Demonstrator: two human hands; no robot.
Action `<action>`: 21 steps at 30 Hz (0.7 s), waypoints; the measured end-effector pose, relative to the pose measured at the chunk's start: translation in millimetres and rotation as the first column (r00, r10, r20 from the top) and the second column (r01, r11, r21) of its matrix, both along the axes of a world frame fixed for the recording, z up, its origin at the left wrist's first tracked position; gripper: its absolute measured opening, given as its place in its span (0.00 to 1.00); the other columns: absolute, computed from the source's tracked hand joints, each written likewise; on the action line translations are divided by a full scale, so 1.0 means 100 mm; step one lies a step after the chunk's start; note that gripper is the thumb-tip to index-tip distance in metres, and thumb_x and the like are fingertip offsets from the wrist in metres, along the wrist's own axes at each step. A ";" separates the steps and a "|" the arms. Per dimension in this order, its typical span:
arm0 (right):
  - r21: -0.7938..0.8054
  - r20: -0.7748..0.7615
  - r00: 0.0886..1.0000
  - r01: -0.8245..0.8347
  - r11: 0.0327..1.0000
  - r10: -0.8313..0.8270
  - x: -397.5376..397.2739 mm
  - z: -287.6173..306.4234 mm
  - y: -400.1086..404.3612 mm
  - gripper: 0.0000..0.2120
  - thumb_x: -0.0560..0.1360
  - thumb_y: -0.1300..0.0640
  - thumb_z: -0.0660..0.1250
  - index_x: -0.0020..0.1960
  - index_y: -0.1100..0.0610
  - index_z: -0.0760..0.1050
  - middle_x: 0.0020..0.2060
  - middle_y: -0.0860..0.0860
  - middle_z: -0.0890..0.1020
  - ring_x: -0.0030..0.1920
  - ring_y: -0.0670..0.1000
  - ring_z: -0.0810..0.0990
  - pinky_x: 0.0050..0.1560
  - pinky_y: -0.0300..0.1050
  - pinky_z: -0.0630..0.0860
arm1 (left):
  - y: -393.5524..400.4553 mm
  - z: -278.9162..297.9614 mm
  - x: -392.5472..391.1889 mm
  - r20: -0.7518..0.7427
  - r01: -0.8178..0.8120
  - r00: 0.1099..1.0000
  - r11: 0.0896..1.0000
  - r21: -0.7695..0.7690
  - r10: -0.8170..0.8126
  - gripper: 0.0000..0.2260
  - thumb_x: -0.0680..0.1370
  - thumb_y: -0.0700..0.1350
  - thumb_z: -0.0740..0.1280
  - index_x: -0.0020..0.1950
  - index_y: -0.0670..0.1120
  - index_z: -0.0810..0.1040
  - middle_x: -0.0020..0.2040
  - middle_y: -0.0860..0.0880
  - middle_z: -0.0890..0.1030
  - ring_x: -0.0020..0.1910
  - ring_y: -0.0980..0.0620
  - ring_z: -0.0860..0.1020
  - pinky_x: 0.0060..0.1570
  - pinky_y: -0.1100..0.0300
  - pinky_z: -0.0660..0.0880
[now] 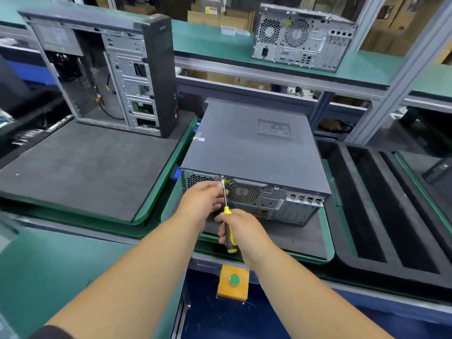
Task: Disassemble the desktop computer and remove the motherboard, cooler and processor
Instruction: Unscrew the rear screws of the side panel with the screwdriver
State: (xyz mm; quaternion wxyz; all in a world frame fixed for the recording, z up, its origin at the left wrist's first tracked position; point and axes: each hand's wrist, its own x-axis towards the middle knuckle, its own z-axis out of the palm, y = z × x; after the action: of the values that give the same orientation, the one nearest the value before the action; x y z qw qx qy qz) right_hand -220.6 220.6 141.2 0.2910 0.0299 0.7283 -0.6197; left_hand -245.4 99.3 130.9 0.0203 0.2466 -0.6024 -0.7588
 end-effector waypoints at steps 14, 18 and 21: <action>-0.043 0.034 0.999 0.029 0.999 -0.028 -0.05 0.02 -0.06 0.10 0.81 0.55 0.62 0.53 0.60 0.78 0.31 0.51 0.80 0.29 0.48 0.79 0.38 0.44 0.78 | -0.07 -0.01 -0.11 -0.032 0.015 0.999 0.999 0.038 -0.014 0.05 0.78 0.42 0.67 0.50 0.45 0.82 0.43 0.49 0.86 0.44 0.54 0.83 0.40 0.62 0.77; -0.076 0.072 0.996 0.051 0.996 -0.045 -0.05 0.02 -0.09 0.11 0.81 0.55 0.62 0.53 0.62 0.78 0.30 0.52 0.81 0.30 0.50 0.80 0.40 0.46 0.79 | -0.07 0.02 -0.10 -0.012 0.029 1.000 0.999 0.042 -0.029 0.05 0.78 0.43 0.68 0.51 0.46 0.82 0.43 0.51 0.86 0.44 0.54 0.83 0.39 0.63 0.80; -0.119 0.105 0.993 0.074 0.990 -0.061 -0.04 0.01 -0.10 0.13 0.82 0.55 0.61 0.55 0.64 0.78 0.31 0.54 0.80 0.30 0.50 0.79 0.39 0.46 0.79 | -0.07 0.05 -0.09 0.003 0.032 0.999 0.998 0.053 -0.033 0.05 0.78 0.44 0.68 0.51 0.46 0.82 0.44 0.51 0.86 0.43 0.55 0.83 0.33 0.62 0.79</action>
State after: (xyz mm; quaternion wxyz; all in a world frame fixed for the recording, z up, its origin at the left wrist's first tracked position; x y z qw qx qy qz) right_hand -224.9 210.8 142.6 0.3076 0.0679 0.6719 -0.6703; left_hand -254.1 92.4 136.3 0.0004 0.2386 -0.5862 -0.7742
